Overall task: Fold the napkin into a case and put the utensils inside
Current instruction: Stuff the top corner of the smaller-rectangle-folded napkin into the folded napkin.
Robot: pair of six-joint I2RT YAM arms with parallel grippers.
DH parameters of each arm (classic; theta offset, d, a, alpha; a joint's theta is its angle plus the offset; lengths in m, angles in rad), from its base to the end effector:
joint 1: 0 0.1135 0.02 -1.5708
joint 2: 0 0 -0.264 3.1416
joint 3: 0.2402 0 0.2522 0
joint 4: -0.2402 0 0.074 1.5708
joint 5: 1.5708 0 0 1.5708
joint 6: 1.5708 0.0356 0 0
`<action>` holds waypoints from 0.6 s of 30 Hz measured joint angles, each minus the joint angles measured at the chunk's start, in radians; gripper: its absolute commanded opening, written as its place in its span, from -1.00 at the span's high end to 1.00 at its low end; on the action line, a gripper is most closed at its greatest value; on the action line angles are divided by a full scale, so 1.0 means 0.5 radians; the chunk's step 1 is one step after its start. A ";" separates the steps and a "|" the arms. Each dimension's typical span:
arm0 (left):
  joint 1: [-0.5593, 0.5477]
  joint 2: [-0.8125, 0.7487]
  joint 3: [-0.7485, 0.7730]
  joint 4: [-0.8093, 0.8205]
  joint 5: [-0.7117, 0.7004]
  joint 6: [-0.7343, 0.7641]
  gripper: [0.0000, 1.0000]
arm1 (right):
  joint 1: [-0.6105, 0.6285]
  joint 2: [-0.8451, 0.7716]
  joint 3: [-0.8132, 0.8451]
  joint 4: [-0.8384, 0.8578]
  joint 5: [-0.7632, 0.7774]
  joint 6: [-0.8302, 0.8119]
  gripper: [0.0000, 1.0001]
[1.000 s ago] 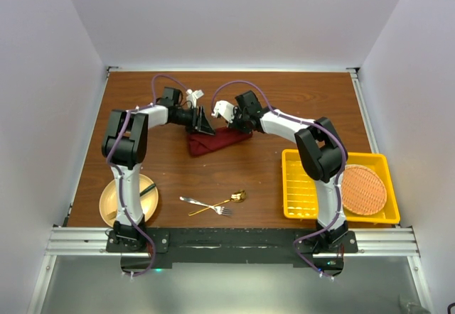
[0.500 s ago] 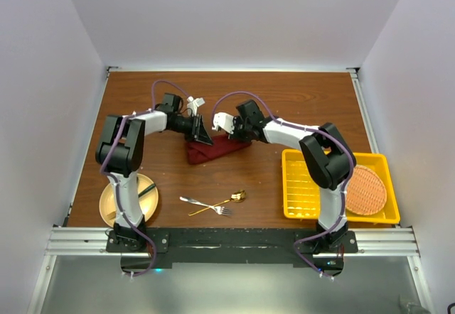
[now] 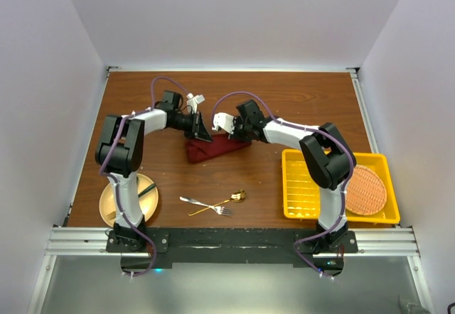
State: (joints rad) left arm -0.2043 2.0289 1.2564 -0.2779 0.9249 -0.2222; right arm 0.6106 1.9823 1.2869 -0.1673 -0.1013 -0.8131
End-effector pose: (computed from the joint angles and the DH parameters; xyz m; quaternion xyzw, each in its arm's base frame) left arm 0.3874 -0.1093 0.1395 0.1070 0.8658 -0.4701 0.1338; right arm 0.3447 0.2456 0.1615 -0.6252 0.6978 0.0122 0.3493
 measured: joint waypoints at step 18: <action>0.022 0.211 0.085 0.009 -0.044 -0.053 1.00 | -0.003 0.043 0.456 -0.443 -0.023 0.291 0.39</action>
State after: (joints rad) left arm -0.1932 2.1342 1.2991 -0.2733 0.9028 -0.2489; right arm 0.6090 2.0041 1.5150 -0.3885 -0.1127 -0.6674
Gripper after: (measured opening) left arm 0.066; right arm 0.295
